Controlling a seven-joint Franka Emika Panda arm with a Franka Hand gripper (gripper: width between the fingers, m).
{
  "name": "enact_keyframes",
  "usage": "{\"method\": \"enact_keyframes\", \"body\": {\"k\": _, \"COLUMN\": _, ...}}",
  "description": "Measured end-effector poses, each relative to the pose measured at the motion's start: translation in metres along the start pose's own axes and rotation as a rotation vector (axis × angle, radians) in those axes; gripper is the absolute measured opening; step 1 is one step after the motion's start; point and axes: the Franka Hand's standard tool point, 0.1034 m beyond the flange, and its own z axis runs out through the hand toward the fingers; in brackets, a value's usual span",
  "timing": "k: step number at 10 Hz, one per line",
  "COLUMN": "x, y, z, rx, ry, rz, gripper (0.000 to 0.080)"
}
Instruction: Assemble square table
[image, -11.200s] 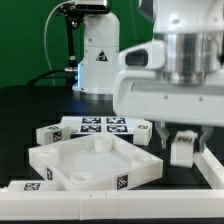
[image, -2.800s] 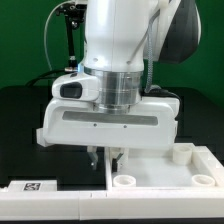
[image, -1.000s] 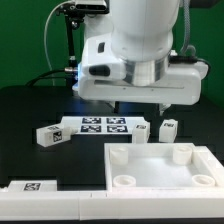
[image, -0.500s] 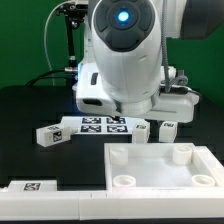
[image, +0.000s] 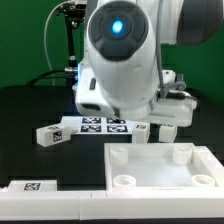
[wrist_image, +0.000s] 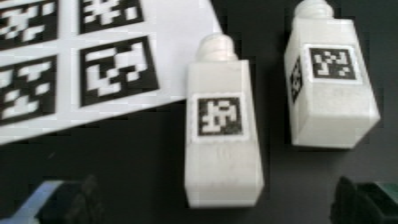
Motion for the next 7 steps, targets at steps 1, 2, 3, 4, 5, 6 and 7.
{"method": "enact_keyframes", "body": {"k": 1, "x": -0.007, "y": -0.002, "z": 0.007, "rx": 0.048, "ry": -0.103, "rz": 0.013, "gripper": 0.0649}}
{"method": "enact_keyframes", "body": {"k": 2, "x": -0.002, "y": -0.002, "z": 0.006, "rx": 0.05, "ry": -0.117, "rz": 0.013, "gripper": 0.0649}}
{"method": "enact_keyframes", "body": {"k": 3, "x": -0.002, "y": -0.001, "z": 0.006, "rx": 0.05, "ry": -0.113, "rz": 0.013, "gripper": 0.0649}}
{"method": "enact_keyframes", "body": {"k": 4, "x": -0.002, "y": -0.001, "z": 0.006, "rx": 0.051, "ry": -0.114, "rz": 0.013, "gripper": 0.0649}}
{"method": "enact_keyframes", "body": {"k": 5, "x": -0.001, "y": 0.002, "z": 0.007, "rx": 0.061, "ry": -0.118, "rz": 0.018, "gripper": 0.0649}}
{"method": "enact_keyframes", "body": {"k": 6, "x": 0.002, "y": 0.008, "z": 0.011, "rx": 0.078, "ry": -0.128, "rz": 0.035, "gripper": 0.0649}}
{"method": "enact_keyframes", "body": {"k": 7, "x": 0.005, "y": 0.008, "z": 0.019, "rx": 0.078, "ry": -0.126, "rz": 0.045, "gripper": 0.0649}}
